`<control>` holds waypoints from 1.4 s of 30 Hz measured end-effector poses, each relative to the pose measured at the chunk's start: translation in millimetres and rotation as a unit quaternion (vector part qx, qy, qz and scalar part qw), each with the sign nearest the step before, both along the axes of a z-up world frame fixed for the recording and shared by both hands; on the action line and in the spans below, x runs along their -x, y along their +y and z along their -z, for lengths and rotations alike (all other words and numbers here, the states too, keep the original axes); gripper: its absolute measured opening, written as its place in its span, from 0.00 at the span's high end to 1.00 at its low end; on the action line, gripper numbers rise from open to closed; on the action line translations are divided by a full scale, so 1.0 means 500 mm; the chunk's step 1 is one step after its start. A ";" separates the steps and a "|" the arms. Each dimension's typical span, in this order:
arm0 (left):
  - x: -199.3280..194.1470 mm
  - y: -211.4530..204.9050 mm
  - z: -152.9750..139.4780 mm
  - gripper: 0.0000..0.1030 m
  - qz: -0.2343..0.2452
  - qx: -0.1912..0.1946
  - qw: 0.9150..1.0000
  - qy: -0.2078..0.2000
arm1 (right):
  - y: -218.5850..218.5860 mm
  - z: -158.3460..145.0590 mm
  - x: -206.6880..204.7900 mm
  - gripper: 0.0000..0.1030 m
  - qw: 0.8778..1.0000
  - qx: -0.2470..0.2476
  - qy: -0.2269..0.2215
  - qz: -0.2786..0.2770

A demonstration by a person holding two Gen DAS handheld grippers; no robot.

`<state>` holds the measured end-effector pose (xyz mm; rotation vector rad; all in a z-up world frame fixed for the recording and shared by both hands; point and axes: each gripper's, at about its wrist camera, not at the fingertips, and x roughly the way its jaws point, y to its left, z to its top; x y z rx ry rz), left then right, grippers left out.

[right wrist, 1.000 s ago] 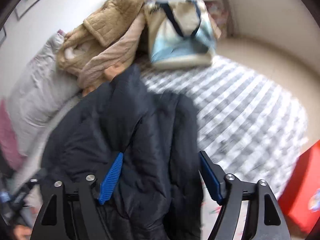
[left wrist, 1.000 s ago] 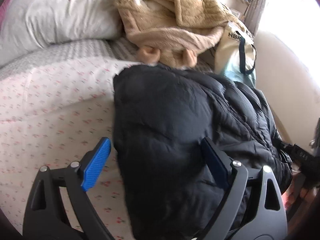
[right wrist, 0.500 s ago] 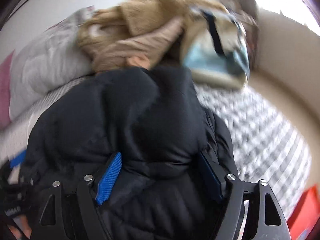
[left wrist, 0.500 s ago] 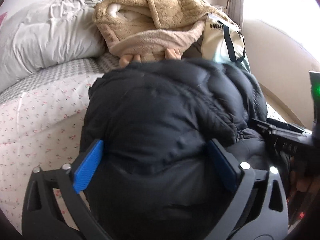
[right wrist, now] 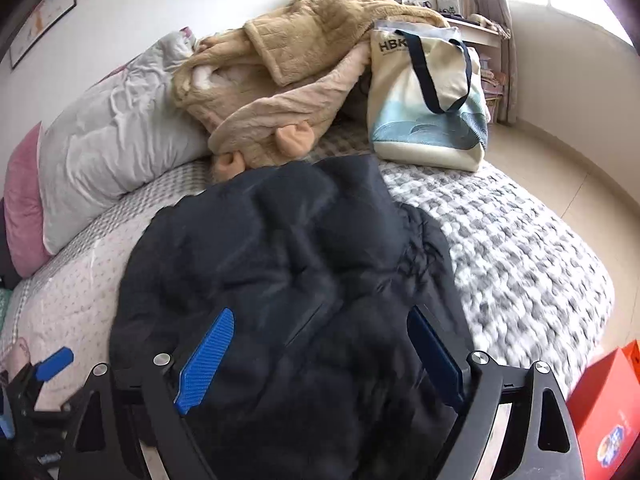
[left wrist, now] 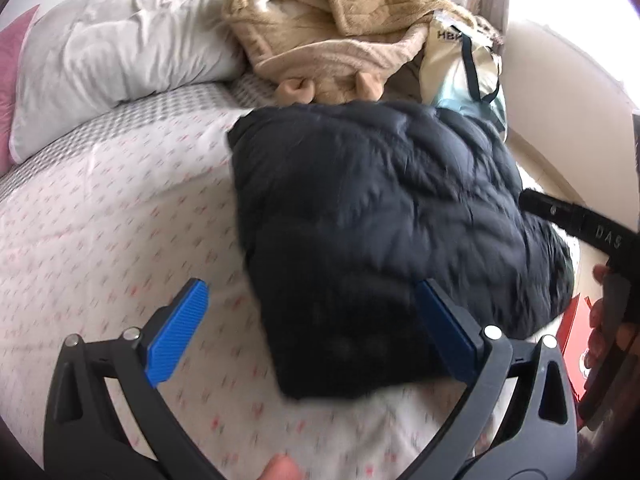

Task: Fold large clothes

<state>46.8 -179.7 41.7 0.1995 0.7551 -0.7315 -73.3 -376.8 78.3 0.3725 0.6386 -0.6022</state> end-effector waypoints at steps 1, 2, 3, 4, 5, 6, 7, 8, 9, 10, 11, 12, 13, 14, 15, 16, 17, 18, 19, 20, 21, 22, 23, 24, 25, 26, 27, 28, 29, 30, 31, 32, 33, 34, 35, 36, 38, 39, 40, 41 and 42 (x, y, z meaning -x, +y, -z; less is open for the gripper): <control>0.014 0.011 0.001 0.00 -0.006 -0.009 1.000 0.001 | 0.023 -0.004 0.006 0.13 1.000 0.004 0.005 -0.004; 0.026 0.019 0.003 0.00 -0.012 -0.016 1.000 0.002 | 0.047 -0.005 0.015 0.13 1.000 0.012 0.014 -0.004; 0.041 0.028 0.005 0.00 -0.018 -0.024 1.000 0.005 | 0.062 -0.004 0.022 0.12 1.000 0.017 0.021 -0.005; 0.056 0.038 0.008 0.00 -0.020 -0.029 0.999 0.009 | 0.087 0.000 0.034 0.12 0.999 0.024 0.030 -0.008; 0.068 0.044 0.011 0.00 -0.019 -0.030 0.999 0.015 | 0.101 0.004 0.043 0.12 0.999 0.024 0.034 -0.009; 0.082 0.051 0.015 0.00 -0.016 -0.029 0.999 0.021 | 0.121 0.014 0.059 0.12 0.999 0.018 0.040 -0.009; 0.095 0.057 0.019 0.00 -0.014 -0.028 0.999 0.026 | 0.134 0.022 0.068 0.12 0.999 0.015 0.047 -0.008; 0.108 0.062 0.023 0.00 -0.012 -0.027 0.999 0.029 | 0.151 0.034 0.080 0.12 0.998 0.013 0.060 -0.009; 0.120 0.066 0.027 0.00 -0.013 -0.027 0.999 0.029 | 0.164 0.044 0.088 0.12 0.997 0.016 0.071 -0.010; 0.135 0.071 0.034 0.00 -0.016 -0.026 0.999 0.026 | 0.175 0.053 0.096 0.12 0.997 0.021 0.080 -0.007; 0.144 0.076 0.039 0.00 -0.019 -0.025 0.999 0.022 | 0.184 0.061 0.102 0.12 0.996 0.028 0.086 -0.004; 0.153 0.081 0.047 0.00 -0.023 -0.024 0.999 0.017 | 0.191 0.069 0.110 0.12 0.995 0.037 0.090 0.003; 0.159 0.085 0.055 0.00 -0.026 -0.024 0.999 0.016 | 0.197 0.077 0.117 0.12 0.995 0.045 0.093 0.015; 0.160 0.089 0.065 0.00 -0.030 -0.025 0.999 0.019 | 0.198 0.086 0.122 0.12 0.994 0.048 0.098 0.026; 0.157 0.095 0.076 0.00 -0.036 -0.025 0.999 0.025 | 0.197 0.095 0.124 0.12 0.993 0.048 0.103 0.032; 0.154 0.099 0.084 0.00 -0.040 -0.027 0.998 0.030 | 0.198 0.105 0.125 0.12 0.992 0.046 0.111 0.034; 0.150 0.101 0.093 0.00 -0.043 -0.029 0.998 0.035 | 0.198 0.115 0.123 0.12 0.992 0.039 0.119 0.032; 0.146 0.102 0.099 0.00 -0.045 -0.032 0.998 0.037 | 0.198 0.122 0.122 0.12 0.991 0.026 0.124 0.029; 0.144 0.102 0.105 0.00 -0.047 -0.037 0.998 0.038 | 0.196 0.127 0.119 0.12 0.992 0.017 0.127 0.024; 0.141 0.103 0.110 0.00 -0.049 -0.040 0.997 0.039 | 0.196 0.130 0.116 0.12 0.991 0.016 0.131 0.025; 0.141 0.104 0.112 0.00 -0.050 -0.040 0.997 0.042 | 0.195 0.130 0.114 0.12 0.990 0.020 0.135 0.028; 0.141 0.104 0.114 0.00 -0.050 -0.039 0.997 0.045 | 0.197 0.130 0.113 0.12 0.990 0.025 0.138 0.031; 0.140 0.104 0.114 0.00 -0.050 -0.036 0.997 0.050 | 0.197 0.129 0.111 0.12 0.990 0.026 0.138 0.029; 0.141 0.103 0.112 0.00 -0.049 -0.034 0.997 0.051 | 0.197 0.130 0.110 0.12 0.990 0.025 0.137 0.027; 0.142 0.102 0.110 0.00 -0.049 -0.033 0.997 0.049 | 0.197 0.131 0.109 0.12 0.990 0.025 0.138 0.027; 0.143 0.102 0.109 0.00 -0.049 -0.033 0.997 0.046 | 0.197 0.132 0.107 0.12 0.989 0.026 0.141 0.028; 0.144 0.101 0.107 0.00 -0.049 -0.034 0.997 0.043 | 0.199 0.132 0.107 0.12 0.989 0.025 0.141 0.028; 0.144 0.100 0.106 0.00 -0.049 -0.034 0.997 0.042 | 0.199 0.134 0.106 0.12 0.989 0.023 0.142 0.026; 0.143 0.100 0.106 0.00 -0.049 -0.033 0.997 0.044 | 0.201 0.135 0.104 0.12 0.989 0.023 0.143 0.025; 0.142 0.100 0.107 0.00 -0.049 -0.031 0.997 0.046 | 0.207 0.137 0.105 0.12 0.989 0.025 0.144 0.026; 0.141 0.101 0.107 0.00 -0.048 -0.031 0.997 0.048 | 0.207 0.137 0.105 0.12 0.989 0.025 0.144 0.025; 0.141 0.100 0.107 0.00 -0.047 -0.031 0.997 0.049 | 0.209 0.141 0.106 0.12 0.989 0.025 0.144 0.025; 0.142 0.100 0.107 0.00 -0.047 -0.031 0.997 0.048 | 0.209 0.142 0.106 0.12 0.989 0.024 0.145 0.025; 0.141 0.101 0.107 0.00 -0.046 -0.031 0.997 0.048 | 0.208 0.143 0.106 0.12 0.989 0.023 0.146 0.025; 0.141 0.101 0.106 0.00 -0.046 -0.031 0.997 0.047 | 0.208 0.143 0.106 0.12 0.989 0.023 0.147 0.024; 0.141 0.101 0.106 0.00 -0.046 -0.030 0.997 0.048 | 0.207 0.143 0.105 0.12 0.989 0.023 0.147 0.024; 0.141 0.102 0.105 0.00 -0.046 -0.029 0.997 0.048 | 0.208 0.143 0.104 0.12 0.988 0.023 0.148 0.023; 0.142 0.102 0.105 0.00 -0.046 -0.028 0.997 0.047 | 0.207 0.143 0.103 0.12 0.988 0.024 0.148 0.022; 0.142 0.102 0.104 0.00 -0.046 -0.028 0.997 0.047 | 0.208 0.143 0.102 0.12 0.988 0.025 0.149 0.022; 0.142 0.101 0.103 0.00 -0.046 -0.028 0.997 0.047 | 0.208 0.143 0.102 0.12 0.988 0.025 0.150 0.022; 0.143 0.101 0.103 0.00 -0.045 -0.028 0.998 0.046 | 0.207 0.144 0.102 0.12 0.988 0.025 0.150 0.021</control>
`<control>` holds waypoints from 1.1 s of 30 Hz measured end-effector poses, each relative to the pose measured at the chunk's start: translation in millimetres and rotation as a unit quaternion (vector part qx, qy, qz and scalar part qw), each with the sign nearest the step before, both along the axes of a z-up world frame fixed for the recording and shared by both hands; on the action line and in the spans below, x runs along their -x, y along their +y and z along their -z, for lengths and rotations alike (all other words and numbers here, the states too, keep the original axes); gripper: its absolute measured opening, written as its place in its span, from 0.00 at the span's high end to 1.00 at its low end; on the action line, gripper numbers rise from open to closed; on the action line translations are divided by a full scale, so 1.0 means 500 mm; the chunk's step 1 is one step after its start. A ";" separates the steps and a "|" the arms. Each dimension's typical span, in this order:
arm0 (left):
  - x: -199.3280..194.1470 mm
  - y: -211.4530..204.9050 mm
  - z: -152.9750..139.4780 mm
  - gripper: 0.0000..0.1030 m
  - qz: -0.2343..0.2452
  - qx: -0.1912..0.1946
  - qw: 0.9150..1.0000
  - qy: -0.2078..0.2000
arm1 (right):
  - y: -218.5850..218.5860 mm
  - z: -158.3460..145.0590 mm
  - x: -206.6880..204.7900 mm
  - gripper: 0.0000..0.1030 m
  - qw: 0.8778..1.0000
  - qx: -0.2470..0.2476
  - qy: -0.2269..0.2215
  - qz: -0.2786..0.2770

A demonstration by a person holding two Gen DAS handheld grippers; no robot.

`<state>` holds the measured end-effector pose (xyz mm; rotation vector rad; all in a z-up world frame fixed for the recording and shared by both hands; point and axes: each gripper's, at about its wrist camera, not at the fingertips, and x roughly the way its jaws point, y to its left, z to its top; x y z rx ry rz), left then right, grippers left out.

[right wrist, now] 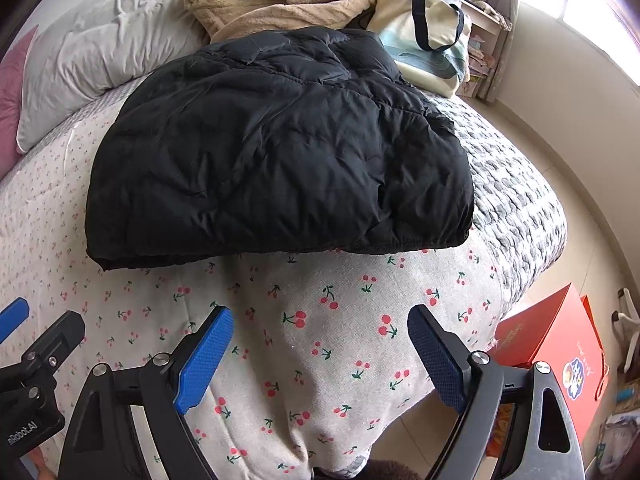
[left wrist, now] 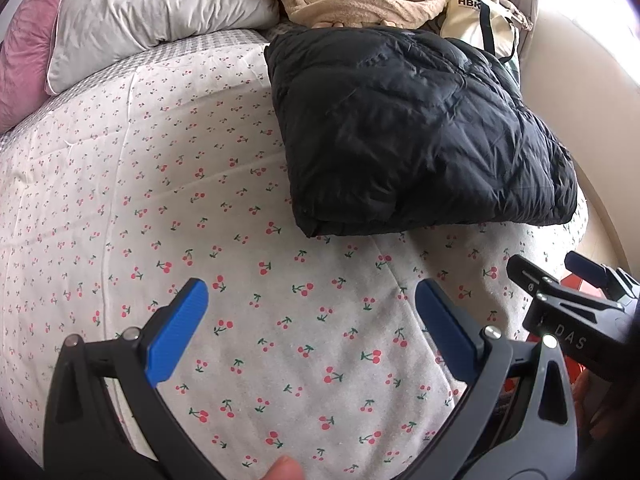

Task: Fold large clothes

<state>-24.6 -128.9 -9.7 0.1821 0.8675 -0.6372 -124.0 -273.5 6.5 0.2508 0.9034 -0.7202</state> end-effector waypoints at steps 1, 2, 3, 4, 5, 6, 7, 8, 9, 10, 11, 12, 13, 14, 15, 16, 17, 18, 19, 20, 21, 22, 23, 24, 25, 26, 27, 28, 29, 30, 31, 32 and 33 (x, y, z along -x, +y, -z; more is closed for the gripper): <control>0.000 0.000 0.000 0.00 0.000 0.000 1.000 -0.001 | -0.001 0.000 0.000 0.12 1.000 0.000 0.000 0.000; 0.001 0.000 0.000 0.00 0.001 0.000 1.000 -0.001 | -0.001 0.000 0.000 0.12 1.000 0.000 0.000 0.000; 0.001 0.000 0.000 0.00 0.001 0.000 1.000 -0.001 | -0.002 -0.001 -0.001 0.12 1.000 0.000 0.000 -0.001; 0.001 0.000 0.000 0.00 0.001 -0.001 1.000 -0.001 | -0.002 0.000 -0.001 0.12 1.000 -0.001 0.000 -0.001; 0.001 -0.001 0.000 0.00 0.001 -0.001 1.000 -0.001 | -0.001 0.000 -0.001 0.12 1.000 -0.001 0.000 -0.001; 0.001 -0.001 0.000 0.00 0.001 -0.001 1.000 0.000 | -0.001 0.000 -0.001 0.12 1.000 -0.001 0.000 -0.001; 0.001 -0.001 0.000 0.00 0.001 -0.001 1.000 0.000 | -0.001 0.000 0.000 0.12 1.000 -0.001 0.000 -0.001; 0.002 -0.001 0.000 0.00 0.002 -0.001 1.000 0.000 | -0.001 -0.001 0.000 0.12 1.000 0.000 0.000 -0.001; 0.002 -0.001 0.000 0.00 0.002 -0.001 1.000 0.000 | -0.001 0.000 0.000 0.12 1.000 0.000 0.000 -0.001; 0.002 -0.001 0.000 0.00 0.002 -0.001 1.000 -0.001 | -0.001 0.000 0.000 0.12 1.000 -0.001 0.000 -0.001; 0.002 -0.001 0.000 0.00 0.002 -0.002 1.000 -0.001 | -0.001 0.000 0.000 0.12 1.000 -0.002 0.000 -0.001; 0.002 -0.001 0.001 0.00 0.002 -0.002 1.000 -0.001 | 0.000 0.000 0.001 0.13 1.000 -0.002 0.000 -0.001; 0.001 -0.001 0.001 0.00 0.002 -0.002 1.000 0.000 | 0.000 0.000 0.001 0.12 1.000 -0.002 0.000 0.000; 0.002 -0.001 0.001 0.00 0.002 -0.003 1.000 -0.001 | 0.001 0.000 0.001 0.12 1.000 -0.002 0.000 0.000; 0.001 -0.001 0.001 0.00 0.002 -0.003 1.000 -0.001 | 0.001 0.000 0.001 0.12 1.000 -0.002 0.000 0.000; 0.001 -0.001 0.002 0.00 0.003 -0.004 1.000 -0.001 | 0.001 0.000 0.001 0.12 1.000 -0.002 0.000 -0.001; 0.002 -0.002 0.002 0.00 0.003 -0.005 1.000 -0.001 | 0.001 -0.001 0.001 0.12 1.000 -0.003 0.000 0.000; 0.002 -0.001 0.003 0.00 0.004 -0.006 1.000 -0.001 | 0.002 0.000 0.002 0.12 1.000 -0.002 0.000 0.000; 0.002 -0.001 0.003 0.00 0.004 -0.006 1.000 -0.001 | 0.002 0.000 0.002 0.12 1.000 -0.002 0.000 0.000; 0.003 -0.001 0.004 0.00 0.004 -0.007 1.000 -0.002 | 0.003 -0.001 0.002 0.12 1.000 -0.003 0.000 0.001; 0.003 -0.002 0.004 0.00 0.005 -0.008 1.000 -0.002 | 0.002 0.000 0.002 0.12 1.000 -0.002 0.000 0.000; 0.003 -0.002 0.005 0.00 0.005 -0.009 1.000 -0.001 | 0.002 0.000 0.002 0.12 1.000 -0.003 -0.001 0.000; 0.002 -0.003 0.005 0.00 0.005 -0.009 1.000 0.000 | 0.002 0.000 0.001 0.12 1.000 -0.003 0.000 0.001; 0.002 -0.003 0.006 0.00 0.005 -0.010 1.000 0.000 | 0.001 0.000 0.001 0.12 1.000 -0.003 0.000 0.000; 0.002 -0.003 0.006 0.00 0.005 -0.011 1.000 0.000 | 0.001 0.000 0.001 0.12 1.000 -0.003 0.000 0.000; 0.002 -0.003 0.006 0.00 0.005 -0.012 1.000 -0.002 | 0.001 0.000 0.000 0.12 1.000 -0.003 0.001 0.000; 0.003 -0.004 0.006 0.00 0.003 -0.015 1.000 -0.005 | 0.000 0.002 0.001 0.12 1.000 -0.003 0.001 0.000; 0.005 -0.004 0.005 0.00 0.003 -0.016 1.000 -0.007 | 0.000 0.002 0.001 0.12 1.000 -0.003 0.001 0.000; 0.006 -0.004 0.004 0.00 0.003 -0.017 1.000 -0.009 | -0.001 0.002 0.001 0.12 1.000 -0.003 0.001 0.000; 0.006 -0.004 0.004 0.00 0.003 -0.018 1.000 -0.010 | -0.001 0.002 0.001 0.13 1.000 -0.003 0.001 0.000; 0.007 -0.004 0.003 0.00 0.003 -0.018 1.000 -0.011 | -0.001 0.002 0.000 0.12 1.000 -0.003 0.001 0.000; 0.007 -0.003 0.003 0.00 0.003 -0.019 1.000 -0.011 | -0.001 0.002 0.000 0.12 1.000 -0.003 0.001 0.000; 0.007 -0.003 0.003 0.00 0.002 -0.019 1.000 -0.010 | -0.002 0.002 0.000 0.12 1.000 -0.003 0.001 -0.001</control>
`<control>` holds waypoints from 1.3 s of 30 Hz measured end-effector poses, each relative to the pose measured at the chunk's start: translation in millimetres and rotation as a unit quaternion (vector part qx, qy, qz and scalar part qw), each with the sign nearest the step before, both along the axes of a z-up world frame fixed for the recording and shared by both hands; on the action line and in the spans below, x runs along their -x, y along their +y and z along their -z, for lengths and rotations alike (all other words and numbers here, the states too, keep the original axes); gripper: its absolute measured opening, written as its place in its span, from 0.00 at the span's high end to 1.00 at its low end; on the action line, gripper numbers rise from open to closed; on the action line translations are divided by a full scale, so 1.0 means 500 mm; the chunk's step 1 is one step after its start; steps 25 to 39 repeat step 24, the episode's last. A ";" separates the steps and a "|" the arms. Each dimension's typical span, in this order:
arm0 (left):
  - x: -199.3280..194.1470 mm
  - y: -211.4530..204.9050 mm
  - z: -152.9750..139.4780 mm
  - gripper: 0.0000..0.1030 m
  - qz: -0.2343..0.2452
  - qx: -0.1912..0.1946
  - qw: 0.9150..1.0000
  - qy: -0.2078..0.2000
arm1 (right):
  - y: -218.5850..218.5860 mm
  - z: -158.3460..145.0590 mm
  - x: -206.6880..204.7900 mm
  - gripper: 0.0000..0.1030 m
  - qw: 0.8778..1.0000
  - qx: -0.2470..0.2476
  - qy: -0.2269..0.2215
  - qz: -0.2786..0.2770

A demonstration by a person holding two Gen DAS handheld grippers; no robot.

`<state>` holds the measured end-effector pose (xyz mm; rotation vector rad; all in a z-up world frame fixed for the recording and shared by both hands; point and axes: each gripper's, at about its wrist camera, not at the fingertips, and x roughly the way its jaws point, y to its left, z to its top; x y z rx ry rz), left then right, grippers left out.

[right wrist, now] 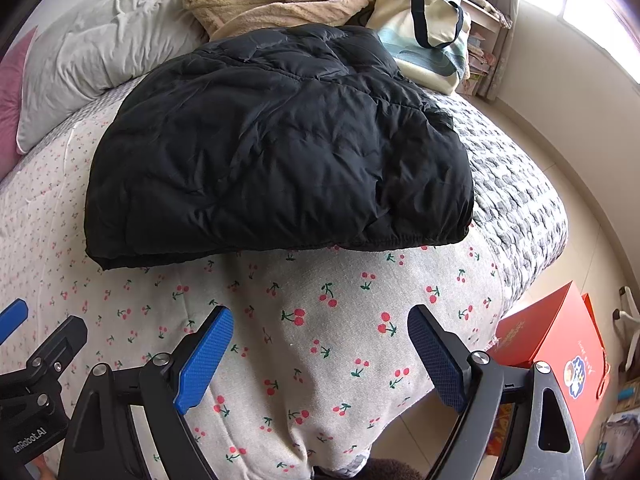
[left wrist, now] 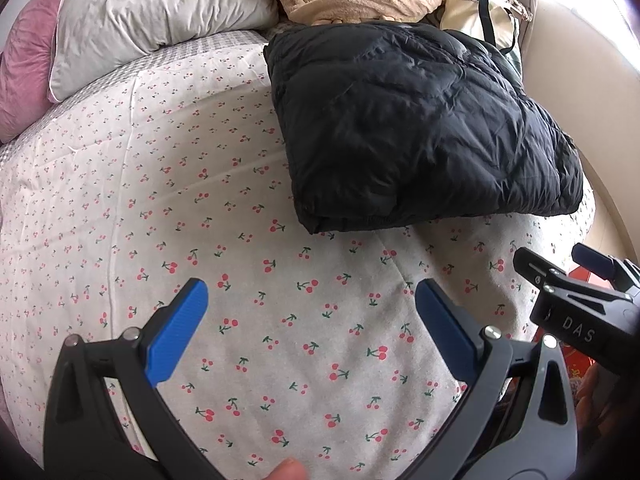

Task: Fold large clothes

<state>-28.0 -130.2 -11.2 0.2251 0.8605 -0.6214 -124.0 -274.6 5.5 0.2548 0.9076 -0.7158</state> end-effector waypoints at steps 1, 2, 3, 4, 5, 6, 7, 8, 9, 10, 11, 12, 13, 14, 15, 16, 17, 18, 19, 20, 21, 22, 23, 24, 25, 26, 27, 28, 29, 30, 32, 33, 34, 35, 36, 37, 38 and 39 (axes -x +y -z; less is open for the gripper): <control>0.000 0.000 0.000 0.00 -0.001 -0.001 1.000 0.001 | 0.000 0.000 0.000 0.12 1.000 0.000 0.000 0.000; -0.001 0.001 0.001 0.00 -0.002 -0.001 1.000 0.002 | 0.000 0.000 0.000 0.12 1.000 0.000 0.000 0.000; -0.001 0.001 0.002 0.00 -0.003 -0.002 1.000 0.002 | 0.001 0.000 0.001 0.12 1.000 0.000 0.000 0.000; -0.003 0.002 0.002 0.00 -0.004 -0.003 1.000 0.002 | 0.001 0.000 0.001 0.12 1.000 0.000 0.000 0.001; -0.004 0.003 0.003 0.00 -0.005 -0.003 1.000 0.003 | 0.001 0.000 0.001 0.12 1.000 0.000 0.000 0.001; -0.004 0.003 0.003 0.00 -0.005 -0.003 1.000 0.003 | 0.002 0.000 0.001 0.12 1.000 0.000 0.000 0.001; -0.005 0.004 0.004 0.00 -0.006 -0.003 1.000 0.004 | 0.002 0.000 0.001 0.12 1.000 0.000 0.000 0.001; -0.006 0.004 0.004 0.00 -0.006 -0.003 1.000 0.005 | 0.002 0.000 0.001 0.12 1.000 0.000 0.000 0.001; -0.006 0.004 0.005 0.00 -0.006 -0.002 1.000 0.008 | 0.001 0.000 0.000 0.12 1.000 0.000 0.000 0.001; -0.007 0.004 0.006 0.00 -0.005 -0.001 1.000 0.010 | 0.001 0.000 0.000 0.12 1.000 0.000 0.000 0.001; -0.008 0.004 0.007 0.00 -0.005 0.000 1.000 0.013 | 0.002 0.000 0.000 0.12 1.000 0.000 0.001 0.001; -0.010 0.004 0.008 0.00 -0.005 0.001 1.000 0.015 | 0.001 0.000 0.000 0.12 1.000 0.000 0.000 0.001; -0.011 0.004 0.009 0.00 -0.003 0.001 1.000 0.018 | 0.002 -0.001 0.000 0.12 1.000 0.000 0.000 0.001; -0.012 0.003 0.011 0.00 -0.002 0.002 1.000 0.022 | 0.002 -0.001 0.001 0.12 1.000 0.000 0.000 0.001; -0.012 0.003 0.012 0.00 -0.001 0.003 1.000 0.026 | 0.001 -0.001 0.000 0.12 1.000 0.000 0.000 0.001; -0.013 0.003 0.014 0.00 0.000 0.005 1.000 0.029 | 0.002 0.000 0.001 0.12 1.000 -0.001 0.000 0.002; -0.014 0.003 0.015 0.00 0.001 0.006 0.999 0.032 | 0.001 0.001 0.002 0.12 1.000 -0.001 -0.001 0.002; -0.016 0.003 0.017 0.00 0.003 0.008 0.999 0.036 | 0.001 0.002 0.003 0.12 1.000 -0.002 -0.001 0.002; -0.017 0.003 0.019 0.00 0.005 0.009 0.999 0.039 | 0.001 0.001 0.004 0.12 1.000 -0.002 -0.001 0.003; -0.018 0.002 0.020 0.00 0.007 0.010 0.999 0.041 | 0.001 0.002 0.004 0.12 1.000 -0.002 -0.002 0.003; -0.018 0.001 0.021 0.00 0.008 0.009 0.999 0.042 | 0.001 0.002 0.004 0.12 1.000 -0.002 -0.002 0.003; -0.019 0.001 0.022 0.00 0.008 0.009 0.999 0.043 | 0.001 0.002 0.004 0.12 1.000 -0.002 -0.002 0.003; -0.020 0.002 0.023 0.00 0.008 0.009 0.999 0.044 | 0.001 0.001 0.004 0.12 1.000 -0.003 -0.003 0.003; -0.023 0.005 0.024 0.00 0.006 0.009 0.999 0.048 | 0.001 0.001 0.004 0.12 1.000 -0.003 -0.004 0.002; -0.023 0.005 0.024 0.00 0.006 0.009 0.999 0.048 | 0.001 0.001 0.004 0.12 1.000 -0.003 -0.004 0.002; -0.023 0.005 0.024 0.00 0.006 0.009 0.999 0.048 | 0.001 0.001 0.004 0.12 1.000 -0.003 -0.004 0.002; -0.023 0.005 0.024 0.00 0.006 0.009 0.999 0.048 | 0.001 0.001 0.004 0.12 1.000 -0.003 -0.004 0.002; -0.023 0.005 0.024 0.00 0.006 0.009 0.999 0.048 | 0.001 0.001 0.004 0.12 1.000 -0.003 -0.004 0.002; -0.023 0.005 0.024 0.00 0.006 0.009 0.999 0.048 | 0.001 0.001 0.004 0.12 1.000 -0.003 -0.004 0.002; -0.023 0.005 0.024 0.00 0.006 0.009 0.999 0.048 | 0.001 0.001 0.004 0.12 1.000 -0.003 -0.004 0.002; -0.023 0.005 0.024 0.00 0.006 0.009 0.999 0.048 | 0.001 0.001 0.004 0.12 1.000 -0.003 -0.004 0.002; -0.023 0.005 0.024 0.00 0.006 0.009 0.999 0.048 | 0.001 0.001 0.004 0.12 1.000 -0.003 -0.004 0.002; -0.023 0.005 0.024 0.00 0.006 0.009 0.999 0.048 | 0.001 0.001 0.004 0.12 1.000 -0.003 -0.004 0.002; -0.023 0.005 0.024 0.00 0.006 0.009 0.999 0.048 | 0.001 0.001 0.004 0.12 1.000 -0.003 -0.004 0.002; -0.023 0.005 0.024 0.00 0.006 0.009 0.999 0.048 | 0.001 0.001 0.004 0.12 1.000 -0.003 -0.004 0.002; -0.023 0.005 0.024 0.00 0.006 0.009 0.999 0.048 | 0.001 0.001 0.004 0.12 1.000 -0.003 -0.004 0.002; -0.023 0.005 0.024 0.00 0.006 0.009 0.999 0.048 | 0.001 0.001 0.004 0.12 1.000 -0.003 -0.004 0.002; -0.023 0.005 0.024 0.00 0.006 0.009 0.999 0.048 | 0.001 0.001 0.004 0.12 1.000 -0.003 -0.004 0.002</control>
